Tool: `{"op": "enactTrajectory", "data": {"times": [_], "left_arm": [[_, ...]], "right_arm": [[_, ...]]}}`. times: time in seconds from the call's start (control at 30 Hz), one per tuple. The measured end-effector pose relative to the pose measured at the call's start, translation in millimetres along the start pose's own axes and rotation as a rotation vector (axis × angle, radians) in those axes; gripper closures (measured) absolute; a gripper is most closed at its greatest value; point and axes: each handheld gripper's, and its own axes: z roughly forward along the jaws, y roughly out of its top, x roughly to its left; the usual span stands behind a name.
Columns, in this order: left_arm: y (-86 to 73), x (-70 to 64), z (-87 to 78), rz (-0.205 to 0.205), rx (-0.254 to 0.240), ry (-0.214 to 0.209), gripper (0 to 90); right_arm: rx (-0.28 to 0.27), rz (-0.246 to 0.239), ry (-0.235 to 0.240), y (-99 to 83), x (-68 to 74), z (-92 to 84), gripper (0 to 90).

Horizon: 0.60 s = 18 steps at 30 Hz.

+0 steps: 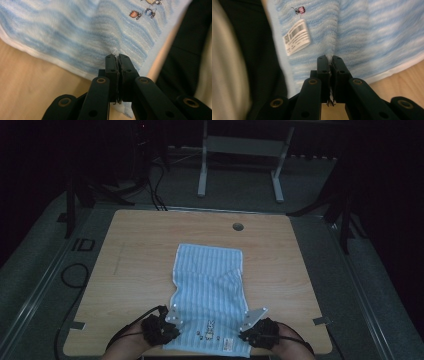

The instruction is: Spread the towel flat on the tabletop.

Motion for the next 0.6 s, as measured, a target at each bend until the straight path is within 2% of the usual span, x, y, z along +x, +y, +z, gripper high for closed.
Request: {"op": "enactTrajectory", "data": {"times": [0.07, 0.13, 0.17, 0.2, 0.23, 0.27, 0.3, 0.33, 0.37, 0.4, 0.43, 0.47, 0.5, 0.53, 0.57, 0.6], "left_arm": [[-7.3, -10.8, -1.6, 0.004, 0.026, -0.051, 86.5], [-15.4, -21.1, 0.1, -0.003, 0.058, -0.125, 85.3], [-19.2, -25.9, 1.0, -0.001, 0.072, -0.140, 84.5], [-19.2, -25.9, 1.0, -0.001, 0.072, -0.140, 82.1], [-24.6, -32.4, 1.2, -0.009, 0.086, -0.171, 82.1], [-25.6, -34.2, 0.0, -0.004, 0.087, -0.161, 72.1], [-24.9, -32.9, -5.3, 0.004, 0.076, -0.144, 69.3], [-24.9, -32.9, -5.3, 0.004, 0.076, -0.144, 67.6], [-19.5, -23.3, -12.2, -0.007, 0.044, -0.092, 67.7], [-19.5, -23.3, -12.2, -0.007, 0.044, -0.092, 67.6], [-12.9, -10.9, -14.3, -0.018, 0.009, -0.065, 63.5], [-12.9, -10.9, -14.3, -0.018, 0.009, -0.065, 62.8], [-6.2, 0.8, -12.5, -0.036, -0.006, -0.029, 62.7], [-6.2, 0.8, -12.5, -0.036, -0.006, -0.029, 61.2], [1.4, 14.0, -8.4, -0.033, -0.027, -0.025, 59.4], [1.4, 14.0, -8.4, -0.033, -0.027, -0.025, 59.4]], "right_arm": [[-0.004, -0.011, 0.013, -1.1, 10.7, -5.0, 85.8], [0.003, -0.016, 0.057, -5.6, 22.1, -4.5, 85.7], [0.014, -0.014, 0.089, -9.2, 28.0, -1.8, 85.0], [0.014, -0.014, 0.089, -9.2, 28.0, -1.8, 85.0], [0.032, -0.014, 0.123, -13.3, 34.1, 1.5, 82.8], [0.059, -0.022, 0.155, -20.7, 44.2, 4.4, 75.5], [0.060, -0.019, 0.133, -23.4, 44.5, -2.1, 70.5], [0.060, -0.019, 0.133, -23.4, 44.5, -2.1, 70.5], [0.010, 0.012, 0.086, -21.8, 34.3, -15.9, 70.5], [0.010, 0.012, 0.086, -21.8, 34.3, -15.9, 70.5], [-0.035, 0.041, 0.028, -18.1, 18.6, -27.1, 70.7], [-0.035, 0.041, 0.028, -18.1, 18.6, -27.1, 70.7], [-0.072, 0.075, -0.004, -13.3, 0.8, -31.3, 69.7], [-0.072, 0.075, -0.004, -13.3, 0.8, -31.3, 69.7], [-0.091, 0.098, -0.036, -7.6, -15.5, -29.0, 66.6], [-0.091, 0.098, -0.036, -7.6, -15.5, -29.0, 66.6]]}}
